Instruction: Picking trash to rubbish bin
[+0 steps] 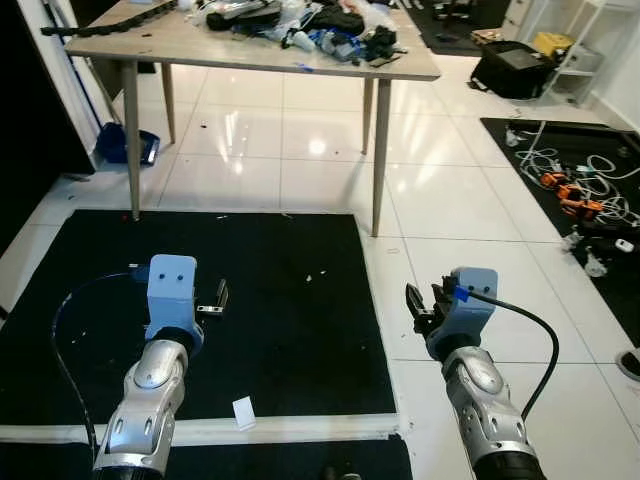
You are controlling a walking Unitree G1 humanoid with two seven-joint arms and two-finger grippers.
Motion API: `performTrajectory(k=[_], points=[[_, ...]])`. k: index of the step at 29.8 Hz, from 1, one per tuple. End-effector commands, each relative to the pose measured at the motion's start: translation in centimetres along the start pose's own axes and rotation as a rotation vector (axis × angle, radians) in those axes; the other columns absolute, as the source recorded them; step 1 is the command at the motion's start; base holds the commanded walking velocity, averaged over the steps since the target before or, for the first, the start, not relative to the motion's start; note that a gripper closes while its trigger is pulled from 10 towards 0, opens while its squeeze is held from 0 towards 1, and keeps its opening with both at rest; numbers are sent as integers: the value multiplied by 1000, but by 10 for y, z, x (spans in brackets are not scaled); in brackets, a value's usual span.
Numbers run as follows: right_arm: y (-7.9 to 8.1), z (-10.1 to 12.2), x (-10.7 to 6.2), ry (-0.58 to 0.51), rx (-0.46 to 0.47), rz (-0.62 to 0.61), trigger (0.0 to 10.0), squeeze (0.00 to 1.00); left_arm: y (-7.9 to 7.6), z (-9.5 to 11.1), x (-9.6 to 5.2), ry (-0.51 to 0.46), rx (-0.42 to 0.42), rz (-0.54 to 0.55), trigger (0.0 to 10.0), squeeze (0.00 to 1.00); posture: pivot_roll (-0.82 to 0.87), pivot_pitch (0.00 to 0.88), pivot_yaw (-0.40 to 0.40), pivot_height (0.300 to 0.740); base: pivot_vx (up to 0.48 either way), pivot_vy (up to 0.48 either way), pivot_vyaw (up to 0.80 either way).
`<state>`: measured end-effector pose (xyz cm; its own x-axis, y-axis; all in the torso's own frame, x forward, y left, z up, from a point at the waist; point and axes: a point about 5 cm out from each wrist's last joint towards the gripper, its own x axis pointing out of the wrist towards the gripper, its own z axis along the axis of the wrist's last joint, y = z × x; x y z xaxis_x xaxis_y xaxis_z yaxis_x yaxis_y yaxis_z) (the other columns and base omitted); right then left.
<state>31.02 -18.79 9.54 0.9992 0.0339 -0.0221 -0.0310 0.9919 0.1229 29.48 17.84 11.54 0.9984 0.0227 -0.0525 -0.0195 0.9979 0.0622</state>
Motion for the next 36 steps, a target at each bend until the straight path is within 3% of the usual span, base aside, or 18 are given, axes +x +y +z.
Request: performTrajectory(k=[1, 36], points=[[0, -1, -2, -3, 1, 3, 10000, 0, -2, -2, -1, 1, 5, -15, 10000, 0, 15, 158, -12, 740, 0, 0, 0], [0, 1, -3, -21, -10, 6, 10000, 0, -5, 0, -2, -26, -9, -29, 10000, 0, 11, 156, -22, 740, 303, 0, 0]])
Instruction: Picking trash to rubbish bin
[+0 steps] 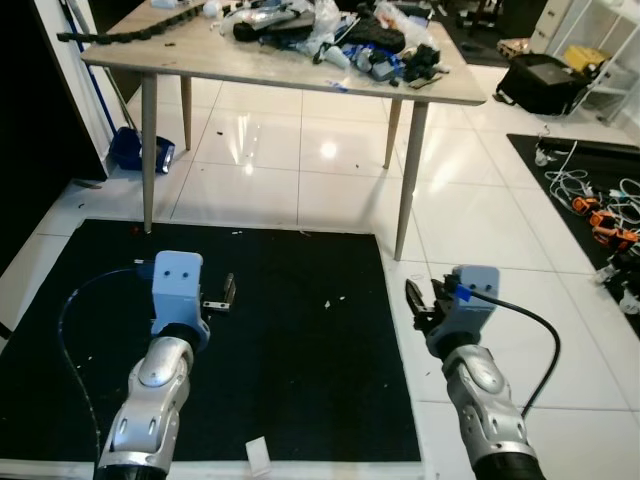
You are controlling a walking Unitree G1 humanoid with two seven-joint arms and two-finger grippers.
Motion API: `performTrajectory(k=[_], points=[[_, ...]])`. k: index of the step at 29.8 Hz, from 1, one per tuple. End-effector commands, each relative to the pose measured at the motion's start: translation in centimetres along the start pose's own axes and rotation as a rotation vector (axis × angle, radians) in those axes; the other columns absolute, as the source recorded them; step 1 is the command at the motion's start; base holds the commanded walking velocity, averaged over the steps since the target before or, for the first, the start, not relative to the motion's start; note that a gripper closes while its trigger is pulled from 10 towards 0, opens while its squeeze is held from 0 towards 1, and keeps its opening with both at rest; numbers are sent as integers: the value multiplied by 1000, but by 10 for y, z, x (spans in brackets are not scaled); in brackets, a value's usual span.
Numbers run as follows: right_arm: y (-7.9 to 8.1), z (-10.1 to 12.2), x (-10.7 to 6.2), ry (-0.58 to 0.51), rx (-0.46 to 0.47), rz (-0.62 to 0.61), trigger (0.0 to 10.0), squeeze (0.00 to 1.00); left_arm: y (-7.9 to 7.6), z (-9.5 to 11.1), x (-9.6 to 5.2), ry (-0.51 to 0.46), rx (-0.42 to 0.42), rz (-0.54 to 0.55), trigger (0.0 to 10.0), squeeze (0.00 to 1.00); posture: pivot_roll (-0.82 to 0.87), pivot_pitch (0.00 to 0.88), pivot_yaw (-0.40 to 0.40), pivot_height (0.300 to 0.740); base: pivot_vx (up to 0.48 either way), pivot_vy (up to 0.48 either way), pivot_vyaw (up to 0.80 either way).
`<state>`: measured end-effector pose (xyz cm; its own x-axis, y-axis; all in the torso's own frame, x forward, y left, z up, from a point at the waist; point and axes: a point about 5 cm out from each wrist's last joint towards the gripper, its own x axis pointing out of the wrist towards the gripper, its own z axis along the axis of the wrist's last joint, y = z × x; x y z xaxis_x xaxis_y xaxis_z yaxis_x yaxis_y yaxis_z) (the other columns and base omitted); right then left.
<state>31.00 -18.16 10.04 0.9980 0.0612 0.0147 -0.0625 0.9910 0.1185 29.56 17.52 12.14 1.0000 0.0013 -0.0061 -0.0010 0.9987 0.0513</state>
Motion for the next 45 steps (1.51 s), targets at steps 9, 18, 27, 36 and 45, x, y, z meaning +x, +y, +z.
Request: performTrajectory(k=[9, 18, 27, 36, 45], points=[[-7, -2, -2, 14, -6, -24, 10000, 0, -2, -5, -2, 20, -4, -3, 10000, 0, 10, 157, -24, 740, 310, 0, 0], [-7, 0, -1, 4, -15, -18, 10000, 0, -3, -5, -1, 19, -5, -5, 10000, 0, 9, 160, -25, 740, 310, 0, 0], [-7, 0, 0, 15, 15, -24, 10000, 0, -1, -5, -1, 18, -5, 2, 10000, 0, 0, 160, -27, 740, 308, 0, 0], [-6, 0, 0, 17, 18, -23, 10000, 0, -1, -4, -1, 16, -16, 4, 10000, 0, 4, 161, -28, 740, 309, 0, 0], [-6, 2, 2, 10, 21, -27, 10000, 0, -2, -4, -1, 15, -14, -3, 10000, 0, 0, 166, -25, 740, 309, 0, 0]])
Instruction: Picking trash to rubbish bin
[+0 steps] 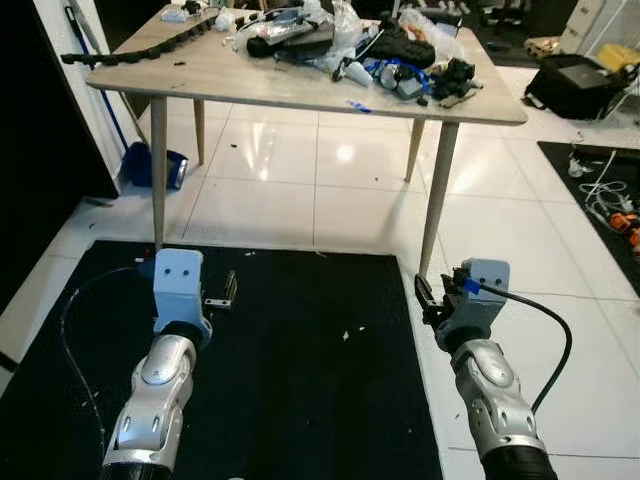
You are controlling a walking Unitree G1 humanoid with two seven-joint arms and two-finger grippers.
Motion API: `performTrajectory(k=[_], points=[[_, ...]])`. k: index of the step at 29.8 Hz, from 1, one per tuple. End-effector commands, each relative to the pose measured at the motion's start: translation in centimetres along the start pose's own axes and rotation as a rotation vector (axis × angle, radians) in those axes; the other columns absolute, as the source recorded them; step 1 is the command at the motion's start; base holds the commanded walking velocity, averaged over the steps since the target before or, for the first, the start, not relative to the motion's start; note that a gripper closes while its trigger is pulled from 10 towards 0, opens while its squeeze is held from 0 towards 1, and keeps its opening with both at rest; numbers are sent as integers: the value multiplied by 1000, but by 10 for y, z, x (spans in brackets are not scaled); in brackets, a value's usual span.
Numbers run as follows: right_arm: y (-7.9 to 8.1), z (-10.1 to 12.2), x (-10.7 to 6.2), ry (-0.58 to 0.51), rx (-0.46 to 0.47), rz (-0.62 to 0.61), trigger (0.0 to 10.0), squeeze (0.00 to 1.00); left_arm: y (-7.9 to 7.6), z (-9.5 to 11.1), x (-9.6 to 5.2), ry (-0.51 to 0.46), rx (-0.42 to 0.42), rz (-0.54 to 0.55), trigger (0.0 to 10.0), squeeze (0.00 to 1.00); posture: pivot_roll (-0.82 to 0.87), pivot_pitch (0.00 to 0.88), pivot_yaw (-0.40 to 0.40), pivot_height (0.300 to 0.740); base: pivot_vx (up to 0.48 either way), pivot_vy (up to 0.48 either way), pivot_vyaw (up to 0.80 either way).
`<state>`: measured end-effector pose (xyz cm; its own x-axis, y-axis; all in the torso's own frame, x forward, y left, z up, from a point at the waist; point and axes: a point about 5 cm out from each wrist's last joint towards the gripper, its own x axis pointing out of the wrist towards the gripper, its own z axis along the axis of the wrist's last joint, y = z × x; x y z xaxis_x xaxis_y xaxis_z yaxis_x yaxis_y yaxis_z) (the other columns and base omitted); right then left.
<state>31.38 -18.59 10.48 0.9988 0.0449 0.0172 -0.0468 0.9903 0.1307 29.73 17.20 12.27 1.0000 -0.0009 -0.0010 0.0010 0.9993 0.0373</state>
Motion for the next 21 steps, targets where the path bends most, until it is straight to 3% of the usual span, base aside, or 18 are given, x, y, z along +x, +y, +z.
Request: performTrajectory(k=[1, 11, 18, 21], points=[[-2, -2, -2, 14, 8, -11, 10000, 0, 2, -5, -2, 20, 0, -1, 10000, 0, 0, 166, -25, 740, 311, 0, 0], [-6, 3, 0, -2, 11, -33, 10000, 0, 1, -4, -1, 18, 7, -9, 10000, 0, 0, 164, -25, 740, 309, 0, 0], [-9, 5, 1, -4, 11, -48, 10000, 0, 0, -3, 1, 13, 12, -15, 10000, 0, -1, 164, -25, 740, 309, 0, -730], [-9, 6, 1, -8, 6, -46, 10000, 0, -1, -3, 1, 13, 11, -17, 10000, 0, -4, 163, -23, 740, 311, 0, 0]])
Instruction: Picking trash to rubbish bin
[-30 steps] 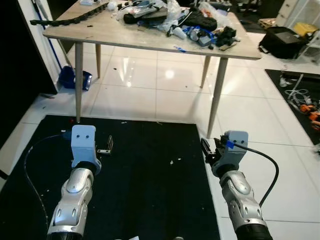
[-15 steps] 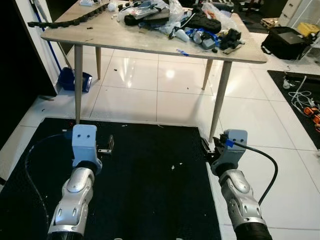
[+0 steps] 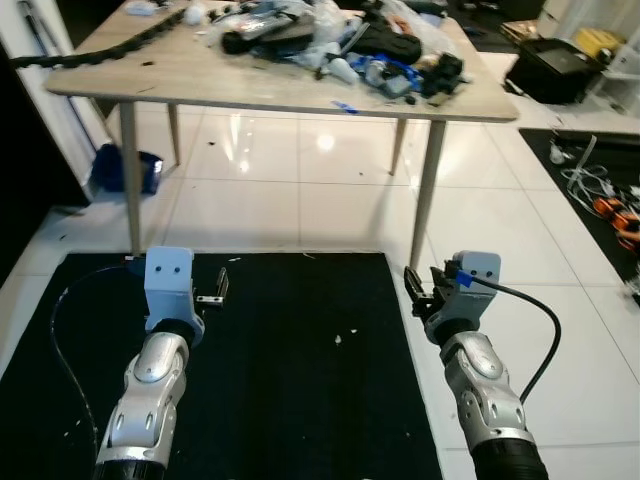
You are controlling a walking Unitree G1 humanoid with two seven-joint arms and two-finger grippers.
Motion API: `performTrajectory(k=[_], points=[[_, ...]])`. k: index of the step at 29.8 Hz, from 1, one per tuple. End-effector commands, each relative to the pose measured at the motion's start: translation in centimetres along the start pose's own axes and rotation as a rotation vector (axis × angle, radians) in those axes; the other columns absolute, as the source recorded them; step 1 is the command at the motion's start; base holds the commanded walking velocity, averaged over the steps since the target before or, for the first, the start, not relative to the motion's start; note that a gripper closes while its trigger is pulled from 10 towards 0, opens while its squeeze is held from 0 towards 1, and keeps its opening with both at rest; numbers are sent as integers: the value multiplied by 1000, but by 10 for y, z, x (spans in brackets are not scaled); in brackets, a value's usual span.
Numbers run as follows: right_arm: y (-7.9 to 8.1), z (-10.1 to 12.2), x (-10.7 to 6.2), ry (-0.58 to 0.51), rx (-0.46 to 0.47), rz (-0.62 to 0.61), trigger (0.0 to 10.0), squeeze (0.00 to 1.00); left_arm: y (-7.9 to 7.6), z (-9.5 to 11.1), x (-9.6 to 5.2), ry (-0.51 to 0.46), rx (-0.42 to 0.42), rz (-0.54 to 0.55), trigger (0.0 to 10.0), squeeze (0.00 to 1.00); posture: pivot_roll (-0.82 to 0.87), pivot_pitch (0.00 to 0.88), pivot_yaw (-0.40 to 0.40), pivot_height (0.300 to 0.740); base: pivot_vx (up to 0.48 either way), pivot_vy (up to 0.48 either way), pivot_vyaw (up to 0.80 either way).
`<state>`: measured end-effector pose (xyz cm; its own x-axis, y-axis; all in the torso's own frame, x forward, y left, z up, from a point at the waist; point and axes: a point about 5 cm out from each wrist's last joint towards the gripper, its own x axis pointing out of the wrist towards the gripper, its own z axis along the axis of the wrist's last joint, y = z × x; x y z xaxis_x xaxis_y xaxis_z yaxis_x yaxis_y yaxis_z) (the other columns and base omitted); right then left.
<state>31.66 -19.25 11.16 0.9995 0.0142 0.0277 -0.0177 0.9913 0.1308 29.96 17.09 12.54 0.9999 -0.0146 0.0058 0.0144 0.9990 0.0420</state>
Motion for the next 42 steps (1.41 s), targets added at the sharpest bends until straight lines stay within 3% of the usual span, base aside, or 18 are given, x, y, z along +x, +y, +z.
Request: performTrajectory(k=[1, 42], points=[[-3, -2, -2, 5, 6, -16, 10000, 0, 0, -5, -1, 20, 7, -4, 10000, 0, -4, 163, -23, 740, 311, 0, 0], [-7, 2, -1, -3, -6, -29, 10000, 0, -3, -5, -1, 19, 0, -15, 10000, 0, -10, 169, -26, 740, 310, 0, 0]])
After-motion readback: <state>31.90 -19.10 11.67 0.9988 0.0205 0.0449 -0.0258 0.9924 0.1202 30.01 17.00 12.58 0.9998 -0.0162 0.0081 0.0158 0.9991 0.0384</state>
